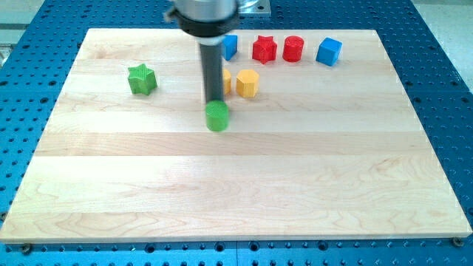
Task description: Place the green circle below the green star
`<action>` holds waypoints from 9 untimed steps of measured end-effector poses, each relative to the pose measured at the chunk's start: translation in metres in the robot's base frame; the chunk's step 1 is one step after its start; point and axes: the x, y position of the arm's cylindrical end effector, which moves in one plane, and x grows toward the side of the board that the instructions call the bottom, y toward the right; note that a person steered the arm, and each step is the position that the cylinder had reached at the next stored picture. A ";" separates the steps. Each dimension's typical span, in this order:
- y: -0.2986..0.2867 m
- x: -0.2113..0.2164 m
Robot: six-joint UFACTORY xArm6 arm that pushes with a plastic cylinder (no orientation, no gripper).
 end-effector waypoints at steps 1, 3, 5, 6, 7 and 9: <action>0.066 0.014; -0.069 0.038; -0.110 0.071; -0.138 0.034; -0.103 0.035; 0.115 -0.014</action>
